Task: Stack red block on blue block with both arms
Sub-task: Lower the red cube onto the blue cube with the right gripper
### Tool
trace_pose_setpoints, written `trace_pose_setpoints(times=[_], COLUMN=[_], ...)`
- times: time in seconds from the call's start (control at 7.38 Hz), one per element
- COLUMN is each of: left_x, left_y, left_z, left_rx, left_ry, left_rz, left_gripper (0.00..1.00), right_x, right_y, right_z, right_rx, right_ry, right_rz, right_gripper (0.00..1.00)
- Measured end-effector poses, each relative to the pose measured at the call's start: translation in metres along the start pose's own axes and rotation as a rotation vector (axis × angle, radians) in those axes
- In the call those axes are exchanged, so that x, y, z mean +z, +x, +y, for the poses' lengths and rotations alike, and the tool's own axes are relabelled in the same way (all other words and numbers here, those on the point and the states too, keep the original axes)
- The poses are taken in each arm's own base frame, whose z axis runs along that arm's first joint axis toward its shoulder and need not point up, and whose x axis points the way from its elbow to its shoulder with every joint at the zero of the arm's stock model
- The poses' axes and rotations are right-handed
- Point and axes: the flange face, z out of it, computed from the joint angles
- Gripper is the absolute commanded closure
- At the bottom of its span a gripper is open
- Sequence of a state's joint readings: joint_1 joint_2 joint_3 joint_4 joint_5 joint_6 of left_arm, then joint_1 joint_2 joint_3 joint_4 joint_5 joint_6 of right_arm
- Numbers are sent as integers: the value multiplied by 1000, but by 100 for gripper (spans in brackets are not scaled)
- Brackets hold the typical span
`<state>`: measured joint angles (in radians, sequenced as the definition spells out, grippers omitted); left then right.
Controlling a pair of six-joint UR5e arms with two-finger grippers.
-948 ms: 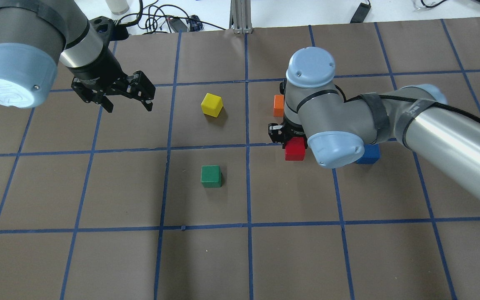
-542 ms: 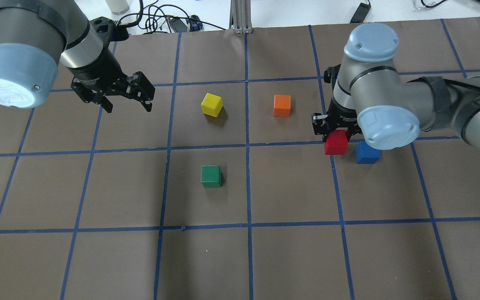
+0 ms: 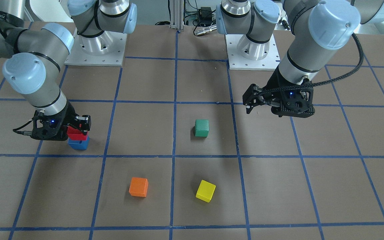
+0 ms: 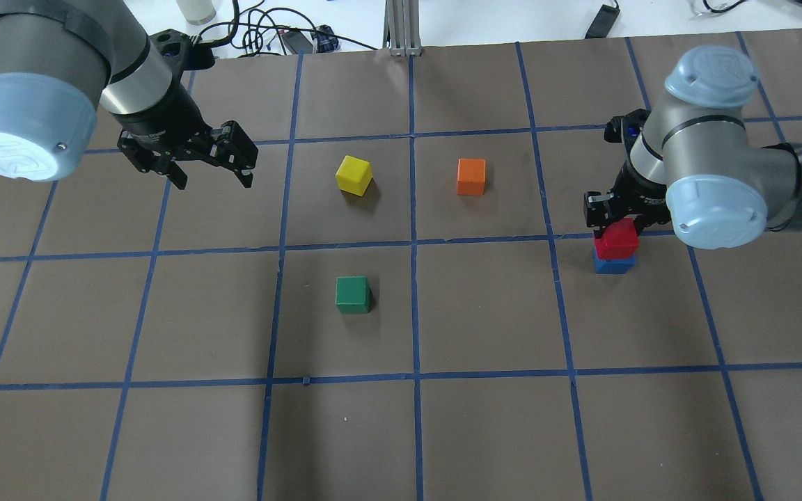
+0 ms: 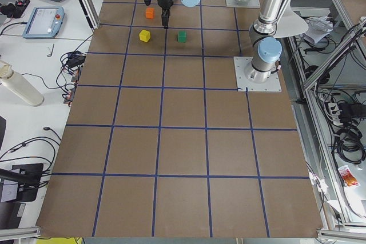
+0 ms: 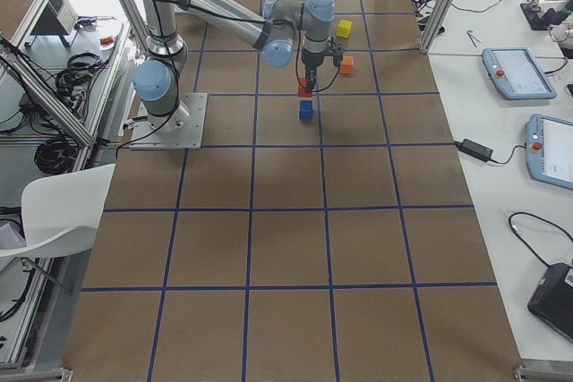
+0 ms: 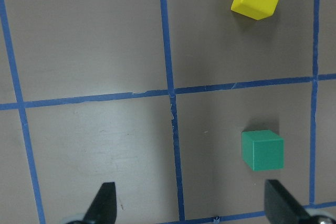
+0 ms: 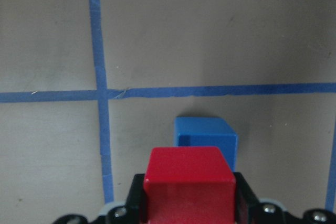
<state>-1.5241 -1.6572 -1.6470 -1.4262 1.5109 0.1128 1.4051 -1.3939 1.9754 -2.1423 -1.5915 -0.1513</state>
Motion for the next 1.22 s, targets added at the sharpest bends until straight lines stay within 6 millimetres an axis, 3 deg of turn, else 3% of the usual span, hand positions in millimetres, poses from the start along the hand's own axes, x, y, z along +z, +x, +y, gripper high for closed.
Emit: trace_pose_setpoints(times=[0.27,0.81,0.95,1.08,1.22], left_x=[1,1,1,1,1], left_y=[0,0,0,0,0], left_z=[0,0,0,0,0], left_rx=[0,0,0,0,0], left_ry=[-2,-3,-4,-3,-2], left_rz=[0,2,1,1,1], left_gripper=[0,0,0,0,0], right_x=[9,10,11,11,12], right_y=[11,11,11,11,11], right_z=[2,3,3,3,3], right_rx=[-6,-5,-2,0,-1], right_ry=[50,68,68,66,64], right_rz=[13,9,7,6,6], right_gripper=[100,100,84,43,20])
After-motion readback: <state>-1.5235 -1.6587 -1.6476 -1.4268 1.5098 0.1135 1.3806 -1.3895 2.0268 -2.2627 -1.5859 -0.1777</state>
